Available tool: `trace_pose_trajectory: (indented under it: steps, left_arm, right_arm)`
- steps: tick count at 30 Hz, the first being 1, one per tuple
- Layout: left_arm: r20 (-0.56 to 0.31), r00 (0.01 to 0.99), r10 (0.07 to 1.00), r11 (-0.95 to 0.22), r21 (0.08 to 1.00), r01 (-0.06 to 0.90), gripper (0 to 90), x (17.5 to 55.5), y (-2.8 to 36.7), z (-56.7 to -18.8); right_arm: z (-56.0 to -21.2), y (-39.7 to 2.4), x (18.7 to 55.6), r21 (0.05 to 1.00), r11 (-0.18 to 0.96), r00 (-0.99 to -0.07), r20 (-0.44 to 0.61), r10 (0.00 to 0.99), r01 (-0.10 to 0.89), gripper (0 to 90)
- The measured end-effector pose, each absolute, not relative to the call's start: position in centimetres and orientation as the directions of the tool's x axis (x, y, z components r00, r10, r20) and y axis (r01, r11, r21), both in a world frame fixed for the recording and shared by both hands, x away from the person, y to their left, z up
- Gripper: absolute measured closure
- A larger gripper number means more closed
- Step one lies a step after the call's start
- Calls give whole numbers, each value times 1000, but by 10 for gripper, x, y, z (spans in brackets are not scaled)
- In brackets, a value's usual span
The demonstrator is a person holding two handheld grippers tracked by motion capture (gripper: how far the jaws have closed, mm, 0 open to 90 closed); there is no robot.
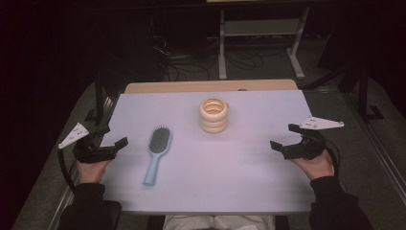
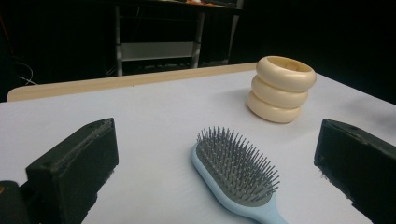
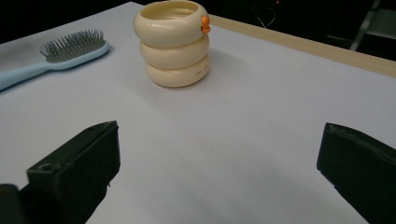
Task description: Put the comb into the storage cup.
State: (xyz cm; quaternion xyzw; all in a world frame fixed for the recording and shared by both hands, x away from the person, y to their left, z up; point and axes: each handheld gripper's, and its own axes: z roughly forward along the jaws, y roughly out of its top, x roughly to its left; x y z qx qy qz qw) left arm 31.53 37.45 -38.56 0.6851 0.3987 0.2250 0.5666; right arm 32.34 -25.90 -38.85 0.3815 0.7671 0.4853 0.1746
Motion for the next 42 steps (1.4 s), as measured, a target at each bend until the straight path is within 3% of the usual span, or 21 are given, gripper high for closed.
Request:
trace_pose_trajectory:
  steps: [20, 34, 42]
  left_arm:
    - [-144, 580, 802, -54, 949, 310, 0, 315, 374, -384]
    - [-97, 629, 772, -162, 926, 341, 0, 319, 364, -371]
    - [-59, 654, 755, -199, 928, 314, 0, 321, 355, -357]
  right_arm:
    - [-388, -260, 320, 878, 239, -641, 95, 762, 415, 0]
    - [-389, -262, 320, 874, 241, -629, 91, 772, 423, 0]
    - [-389, -262, 319, 873, 242, -628, 91, 772, 424, 0]
